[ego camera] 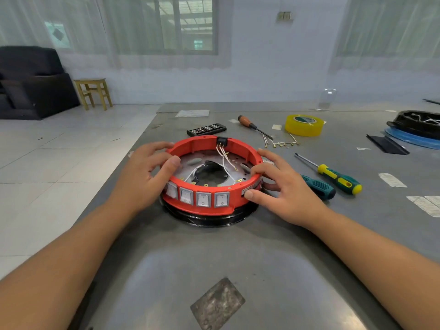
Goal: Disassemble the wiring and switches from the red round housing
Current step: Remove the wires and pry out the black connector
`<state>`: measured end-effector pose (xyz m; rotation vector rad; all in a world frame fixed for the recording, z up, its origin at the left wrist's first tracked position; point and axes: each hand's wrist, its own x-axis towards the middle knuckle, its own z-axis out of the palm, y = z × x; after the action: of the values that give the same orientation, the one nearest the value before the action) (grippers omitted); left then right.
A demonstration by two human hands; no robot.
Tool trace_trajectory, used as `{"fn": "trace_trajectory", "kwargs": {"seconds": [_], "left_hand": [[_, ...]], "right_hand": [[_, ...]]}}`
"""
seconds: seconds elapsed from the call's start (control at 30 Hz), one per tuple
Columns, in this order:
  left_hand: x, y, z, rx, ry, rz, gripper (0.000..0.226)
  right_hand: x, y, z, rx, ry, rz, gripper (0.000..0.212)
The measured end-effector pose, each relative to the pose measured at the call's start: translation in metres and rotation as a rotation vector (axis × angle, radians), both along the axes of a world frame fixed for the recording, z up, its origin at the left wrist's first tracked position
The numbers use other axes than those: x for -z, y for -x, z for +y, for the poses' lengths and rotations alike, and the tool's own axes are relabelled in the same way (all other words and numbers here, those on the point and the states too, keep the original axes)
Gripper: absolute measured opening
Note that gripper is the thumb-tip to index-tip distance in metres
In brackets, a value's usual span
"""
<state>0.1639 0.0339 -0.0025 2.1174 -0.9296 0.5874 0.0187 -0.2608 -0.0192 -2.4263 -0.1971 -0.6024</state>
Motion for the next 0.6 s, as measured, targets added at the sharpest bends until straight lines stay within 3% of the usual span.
{"fn": "trace_trajectory", "kwargs": {"seconds": [0.17, 0.3, 0.4, 0.47, 0.53, 0.6], "left_hand": [[-0.002, 0.007, 0.002, 0.082, -0.065, -0.015, 0.067], [-0.007, 0.01, -0.001, -0.109, -0.23, -0.064, 0.088], [-0.017, 0.028, -0.013, -0.179, -0.385, -0.276, 0.076], [-0.026, 0.047, -0.027, -0.227, -0.528, -0.326, 0.072], [-0.034, 0.065, -0.04, -0.313, -0.682, -0.338, 0.08], [-0.039, 0.082, -0.05, -0.35, -0.754, -0.337, 0.081]], "right_hand": [[-0.003, 0.003, 0.001, -0.057, 0.031, 0.135, 0.052], [0.006, 0.009, 0.025, 0.102, -0.019, 0.084, 0.069], [0.015, 0.012, 0.049, 0.213, -0.283, 0.073, 0.078], [0.014, 0.008, 0.057, 0.244, -0.324, 0.094, 0.083], [0.01, 0.001, 0.053, 0.258, -0.362, 0.124, 0.077], [0.005, -0.005, 0.048, 0.236, -0.415, 0.127, 0.046]]}}
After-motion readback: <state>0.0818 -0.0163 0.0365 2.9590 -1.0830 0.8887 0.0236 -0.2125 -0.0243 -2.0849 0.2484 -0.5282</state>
